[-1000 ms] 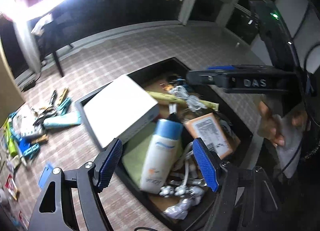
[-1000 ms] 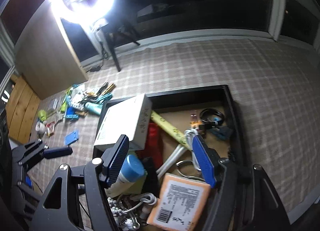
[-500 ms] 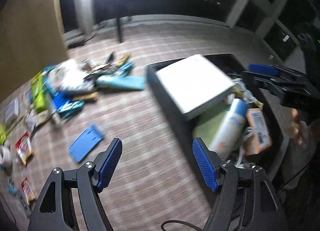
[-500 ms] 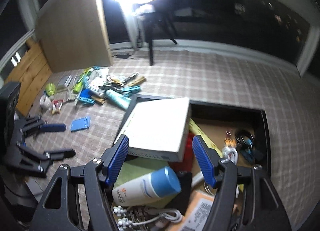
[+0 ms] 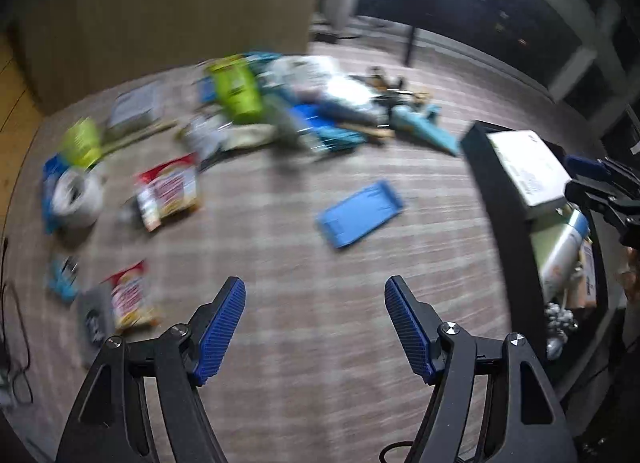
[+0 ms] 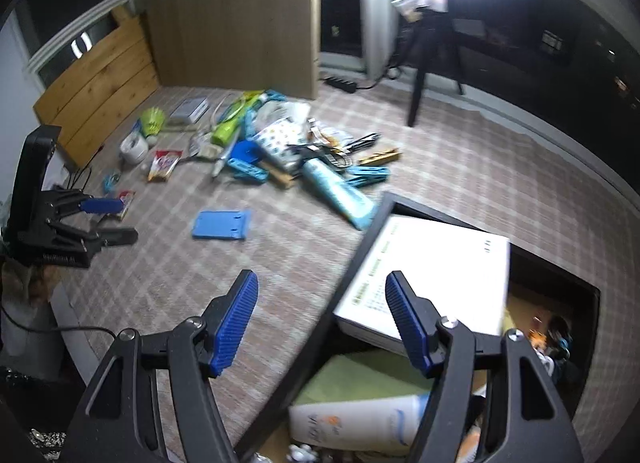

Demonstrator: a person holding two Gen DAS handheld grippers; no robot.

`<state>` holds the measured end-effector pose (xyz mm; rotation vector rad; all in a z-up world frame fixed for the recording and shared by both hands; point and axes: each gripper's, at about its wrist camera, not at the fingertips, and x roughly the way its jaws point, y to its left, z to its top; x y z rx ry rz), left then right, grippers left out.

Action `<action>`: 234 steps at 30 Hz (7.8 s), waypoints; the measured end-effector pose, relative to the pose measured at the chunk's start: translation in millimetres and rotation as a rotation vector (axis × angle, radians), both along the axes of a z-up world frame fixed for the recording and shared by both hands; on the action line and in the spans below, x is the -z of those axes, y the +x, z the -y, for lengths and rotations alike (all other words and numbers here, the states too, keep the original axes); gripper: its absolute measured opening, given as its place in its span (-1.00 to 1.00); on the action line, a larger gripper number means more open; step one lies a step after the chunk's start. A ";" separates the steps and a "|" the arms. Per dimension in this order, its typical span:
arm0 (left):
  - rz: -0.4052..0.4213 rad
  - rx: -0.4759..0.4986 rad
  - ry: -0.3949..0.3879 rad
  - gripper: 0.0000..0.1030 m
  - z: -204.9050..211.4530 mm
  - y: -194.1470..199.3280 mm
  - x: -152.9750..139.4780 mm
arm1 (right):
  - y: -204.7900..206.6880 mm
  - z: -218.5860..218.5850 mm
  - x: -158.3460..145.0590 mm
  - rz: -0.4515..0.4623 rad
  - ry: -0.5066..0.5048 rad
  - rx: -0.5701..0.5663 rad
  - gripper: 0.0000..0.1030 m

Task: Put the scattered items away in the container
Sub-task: 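Move both grippers back over the scattered items, then grasp the white plug adapter with the left gripper while the right gripper grasps the blue phone stand, then carry the plug adapter and blue stand into the tray and release both, then move both grippers back over the scattered items, then grasp the yellow shuttlecock with the left gripper while the right gripper grasps the Coffee-mate sachet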

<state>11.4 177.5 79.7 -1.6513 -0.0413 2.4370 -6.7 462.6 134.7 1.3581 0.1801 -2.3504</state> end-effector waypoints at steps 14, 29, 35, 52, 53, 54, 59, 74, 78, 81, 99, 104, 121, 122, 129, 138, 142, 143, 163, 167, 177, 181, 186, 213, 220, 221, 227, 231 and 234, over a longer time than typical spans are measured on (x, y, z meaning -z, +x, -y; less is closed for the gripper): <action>0.033 -0.361 -0.028 0.35 139.0 16.8 13.3 | -20.5 102.1 12.8 0.036 0.054 -0.304 0.27; 0.159 -0.705 0.078 0.24 234.4 -11.9 48.2 | -43.8 202.4 69.4 0.032 0.319 -0.824 0.27; 0.089 -0.620 -0.008 0.26 213.6 -49.0 29.3 | -62.6 210.6 75.7 0.041 0.294 -0.830 0.27; 0.162 -0.372 -0.251 0.03 196.9 -132.9 51.5 | -56.6 223.0 92.1 0.058 0.306 -0.975 0.27; 0.162 -0.363 -0.253 -0.01 195.8 -134.5 51.6 | -56.7 225.2 94.8 0.061 0.317 -0.993 0.27; 0.163 -0.354 -0.253 -0.04 194.7 -135.5 51.5 | -56.3 226.4 97.9 0.063 0.330 -1.009 0.27; 0.180 -0.319 -0.226 -0.15 193.7 -143.8 52.9 | -53.1 233.1 110.1 0.071 0.388 -1.078 0.27; 0.191 -0.233 -0.234 -0.34 182.6 -150.4 52.8 | -66.0 231.1 114.2 0.130 0.321 -0.995 -0.27; 0.173 -0.240 -0.255 -0.41 175.3 -144.6 47.9 | -47.2 204.6 104.1 0.151 0.286 -0.930 -0.30; 0.167 -0.254 -0.254 -0.43 171.2 -138.6 43.5 | -50.0 195.7 101.9 0.182 0.249 -0.882 -0.31; 0.105 -0.278 -0.227 -0.54 171.4 -125.1 16.4 | -54.9 143.1 58.0 0.130 0.151 -0.668 -0.31; 0.065 -0.253 -0.226 -0.54 152.8 -107.4 -9.2 | -56.1 121.1 35.9 0.104 0.133 -0.606 -0.31; -0.097 0.057 -0.090 -0.54 -10.2 -73.3 -86.8 | -32.5 19.6 -16.0 0.014 0.112 -0.198 -0.31; -0.101 0.084 -0.079 -0.54 -24.6 -71.5 -87.9 | -28.7 8.6 -16.8 0.011 0.113 -0.171 -0.31; -0.108 0.285 -0.011 -0.54 -140.4 -52.5 -94.0 | -2.4 -83.0 -30.9 -0.001 0.132 0.035 -0.31; -0.115 0.491 0.044 -0.54 -272.2 -31.9 -100.9 | 40.9 -172.3 -37.5 0.025 0.142 0.207 -0.31; -0.121 0.552 0.056 -0.54 -318.9 -20.8 -104.8 | 56.0 -196.0 -39.1 0.028 0.152 0.246 -0.31; -0.127 0.560 0.059 -0.53 -328.1 -18.4 -106.8 | 57.4 -200.9 -38.8 0.029 0.152 0.255 -0.30; -0.118 0.469 0.058 -0.10 -314.3 -13.3 -105.5 | 62.9 -214.4 -42.0 0.005 0.093 0.312 0.12; -0.118 0.432 0.032 -0.10 -287.4 -14.8 -101.9 | 55.3 -197.2 -39.1 0.009 0.088 0.290 0.12; -0.097 0.264 0.005 -0.10 -172.2 -28.4 -92.4 | 37.9 -122.5 -35.7 0.007 0.057 0.226 0.12; -0.088 0.185 -0.008 -0.10 -113.8 -35.1 -84.9 | 32.1 -80.9 -34.2 0.000 0.037 0.203 0.12; -0.077 0.077 -0.031 -0.10 -31.0 -43.5 -74.7 | 23.8 -22.6 -31.7 -0.001 0.005 0.152 0.12; 0.076 -0.224 0.069 -0.06 211.4 -165.7 18.9 | -76.6 297.6 67.0 0.178 -0.034 0.039 0.19; 0.125 -0.233 0.103 -0.05 206.3 -183.9 46.7 | -95.2 320.3 87.9 0.212 0.001 0.070 0.19; 0.130 -0.230 0.103 -0.05 204.2 -185.5 49.5 | -96.8 322.5 89.3 0.213 0.005 0.072 0.19; 0.147 -0.229 0.102 -0.05 196.7 -193.9 63.4 | -106.4 331.2 98.9 0.233 0.020 0.092 0.19; 0.149 -0.241 0.101 -0.09 196.7 -196.0 67.5 | -110.1 338.1 105.8 0.243 0.042 0.095 0.19; 0.149 -0.252 0.112 -0.14 199.4 -196.2 69.4 | -113.3 339.5 110.1 0.262 0.031 0.109 0.19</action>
